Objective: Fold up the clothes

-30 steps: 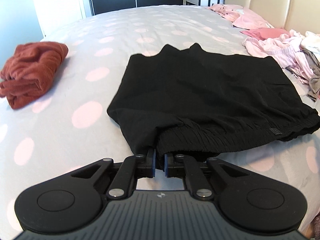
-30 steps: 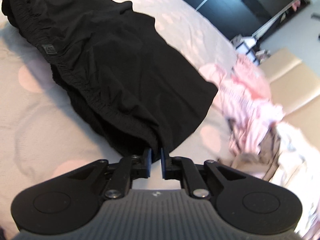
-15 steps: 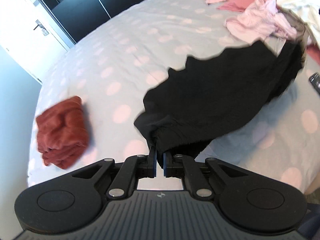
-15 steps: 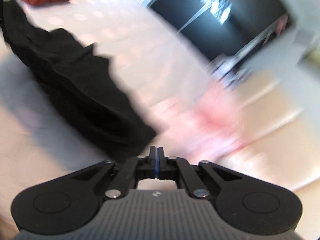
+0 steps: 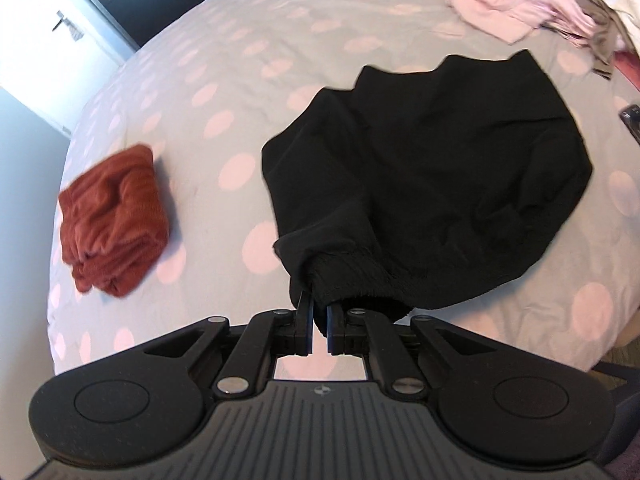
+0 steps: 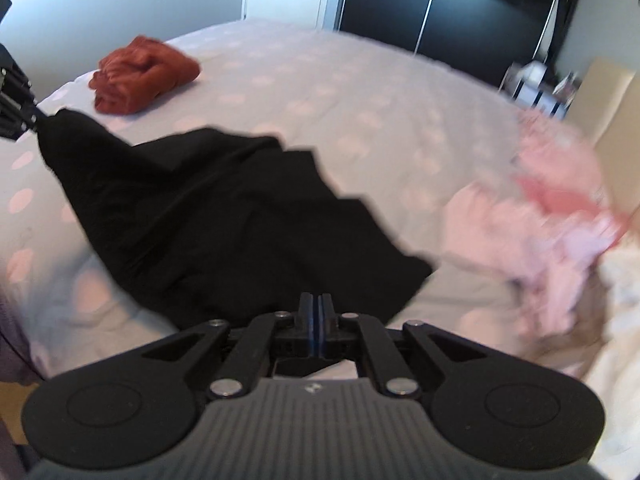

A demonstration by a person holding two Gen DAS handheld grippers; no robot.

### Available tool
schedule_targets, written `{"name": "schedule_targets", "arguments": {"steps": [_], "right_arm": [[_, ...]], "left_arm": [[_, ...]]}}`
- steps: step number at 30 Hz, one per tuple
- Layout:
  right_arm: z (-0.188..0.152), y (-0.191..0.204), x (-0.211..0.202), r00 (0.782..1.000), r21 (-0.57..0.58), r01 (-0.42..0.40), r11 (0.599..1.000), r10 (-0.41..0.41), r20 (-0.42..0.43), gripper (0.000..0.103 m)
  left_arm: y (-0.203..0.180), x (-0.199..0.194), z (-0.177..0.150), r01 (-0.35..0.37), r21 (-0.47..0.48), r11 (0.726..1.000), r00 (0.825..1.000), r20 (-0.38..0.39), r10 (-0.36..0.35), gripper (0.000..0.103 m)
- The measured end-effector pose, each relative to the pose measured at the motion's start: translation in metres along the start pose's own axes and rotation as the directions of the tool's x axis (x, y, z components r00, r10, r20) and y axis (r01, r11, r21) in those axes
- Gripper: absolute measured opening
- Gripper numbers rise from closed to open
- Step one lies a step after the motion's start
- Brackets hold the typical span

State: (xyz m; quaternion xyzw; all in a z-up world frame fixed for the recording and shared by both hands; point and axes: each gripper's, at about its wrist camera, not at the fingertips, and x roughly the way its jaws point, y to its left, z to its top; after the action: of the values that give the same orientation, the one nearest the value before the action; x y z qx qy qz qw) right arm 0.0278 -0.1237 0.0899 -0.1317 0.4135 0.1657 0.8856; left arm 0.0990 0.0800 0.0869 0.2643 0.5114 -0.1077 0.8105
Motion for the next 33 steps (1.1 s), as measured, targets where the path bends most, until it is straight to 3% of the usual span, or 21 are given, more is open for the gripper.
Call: {"name": "schedule_targets", "arguments": {"steps": [3, 6, 8, 10, 12, 17, 19, 21, 27, 30, 33], "right_arm": [[-0.028, 0.032, 0.045, 0.999, -0.071, -0.034, 0.997, 0.032, -0.022, 0.005], [-0.050, 0.053, 0.075, 1.000, -0.179, -0.012, 0.984, 0.012, 0.001, 0.006], [-0.055, 0.055, 0.084, 1.000, -0.208, 0.007, 0.978, -0.001, 0.030, 0.015], [-0.055, 0.053, 0.090, 0.999, -0.218, 0.017, 0.976, -0.007, 0.050, 0.035], [-0.048, 0.046, 0.092, 0.999, -0.213, 0.026, 0.977, -0.015, 0.051, 0.035], [-0.038, 0.033, 0.108, 1.000, -0.185, 0.006, 0.983, -0.005, 0.008, 0.030], [-0.036, 0.030, 0.114, 1.000, -0.162, -0.001, 0.987, 0.001, -0.004, 0.014], [-0.035, 0.025, 0.115, 1.000, -0.119, -0.003, 0.993, 0.003, -0.001, 0.004], [-0.004, 0.001, 0.066, 0.998, -0.001, 0.005, 1.000, -0.005, 0.068, 0.003], [0.029, -0.016, 0.017, 0.983, 0.022, 0.080, 0.997, -0.082, 0.163, 0.002], [0.066, -0.031, -0.036, 0.958, 0.022, 0.151, 0.988, -0.152, 0.244, 0.002]], "left_arm": [[0.016, 0.011, -0.009, 0.010, -0.044, 0.999, 1.000, -0.009, -0.011, 0.004], [0.026, 0.019, -0.016, 0.024, -0.064, 0.998, 1.000, -0.012, -0.025, 0.004], [0.031, 0.022, -0.019, 0.038, -0.074, 0.997, 0.999, -0.004, -0.038, 0.004], [0.036, 0.025, -0.020, 0.049, -0.080, 0.996, 0.999, 0.004, -0.049, 0.004], [0.040, 0.028, -0.019, 0.060, -0.087, 0.994, 0.998, 0.010, -0.059, 0.004], [0.049, 0.038, -0.018, 0.075, -0.113, 0.991, 0.997, 0.018, -0.074, 0.004], [0.052, 0.041, -0.019, 0.080, -0.127, 0.989, 0.997, 0.020, -0.078, 0.004], [0.055, 0.043, -0.020, 0.083, -0.140, 0.987, 0.996, 0.020, -0.081, 0.004], [0.062, 0.025, -0.016, 0.061, -0.158, 0.986, 0.997, 0.046, -0.055, 0.004], [0.071, -0.009, -0.007, 0.077, -0.202, 0.976, 0.990, 0.131, -0.051, 0.004], [0.081, -0.055, 0.005, 0.117, -0.242, 0.963, 0.971, 0.230, -0.060, 0.004]]}}
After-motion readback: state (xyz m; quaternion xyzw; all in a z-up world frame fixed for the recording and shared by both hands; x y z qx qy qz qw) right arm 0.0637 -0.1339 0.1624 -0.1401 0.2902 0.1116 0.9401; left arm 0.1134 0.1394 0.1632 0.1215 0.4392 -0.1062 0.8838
